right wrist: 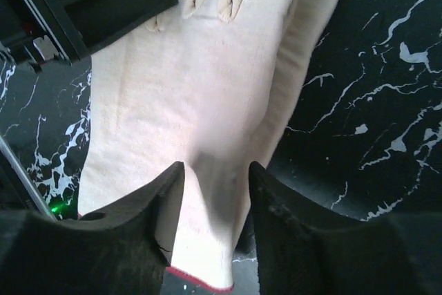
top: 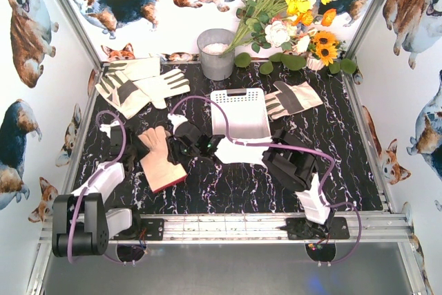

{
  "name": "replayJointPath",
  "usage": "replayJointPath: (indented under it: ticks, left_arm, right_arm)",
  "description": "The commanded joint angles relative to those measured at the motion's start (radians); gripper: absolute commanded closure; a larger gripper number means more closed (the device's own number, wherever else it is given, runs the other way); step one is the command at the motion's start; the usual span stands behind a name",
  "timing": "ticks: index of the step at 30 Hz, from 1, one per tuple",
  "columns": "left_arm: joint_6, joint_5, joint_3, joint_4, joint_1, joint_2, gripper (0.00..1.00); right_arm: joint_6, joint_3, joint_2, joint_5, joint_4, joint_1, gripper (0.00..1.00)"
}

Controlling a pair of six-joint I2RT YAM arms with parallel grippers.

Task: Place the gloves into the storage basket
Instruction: Pair the glove with the glove.

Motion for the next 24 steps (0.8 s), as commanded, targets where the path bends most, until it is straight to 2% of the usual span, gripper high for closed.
replayJointPath:
  ticks: [1, 3, 7, 12, 17, 24]
  left_arm:
    - [0.043, -0.124, 0.011, -0.062, 0.029, -0.049, 0.56]
    - [0.047, -0.137, 0.02, -0.089, 0.029, -0.074, 0.48]
    - [0.044, -0.153, 0.031, -0.128, 0.029, -0.113, 0.32]
    - [0.022, -0.168, 0.022, -0.164, 0.029, -0.138, 0.28]
    - [0.011, -0.138, -0.003, -0.15, 0.036, -0.149, 0.36]
    - [0.018, -0.101, -0.018, -0.098, 0.045, -0.117, 0.61]
  right_arm:
    - [-0.033, 0.022, -0.113, 0.035, -0.018, -0.003, 0.49]
    - [-0.044, 0.007, -0.145, 0.051, -0.022, -0.004, 0.4]
    - [-0.061, -0.02, -0.197, 0.08, -0.038, -0.003, 0.29]
    - [-0.072, -0.026, -0.222, 0.075, -0.06, -0.005, 0.23]
    - [-0.105, -0.017, -0.209, 0.048, -0.082, -0.022, 0.17]
    - [-0.089, -0.013, -0.164, -0.014, -0.067, -0.066, 0.16]
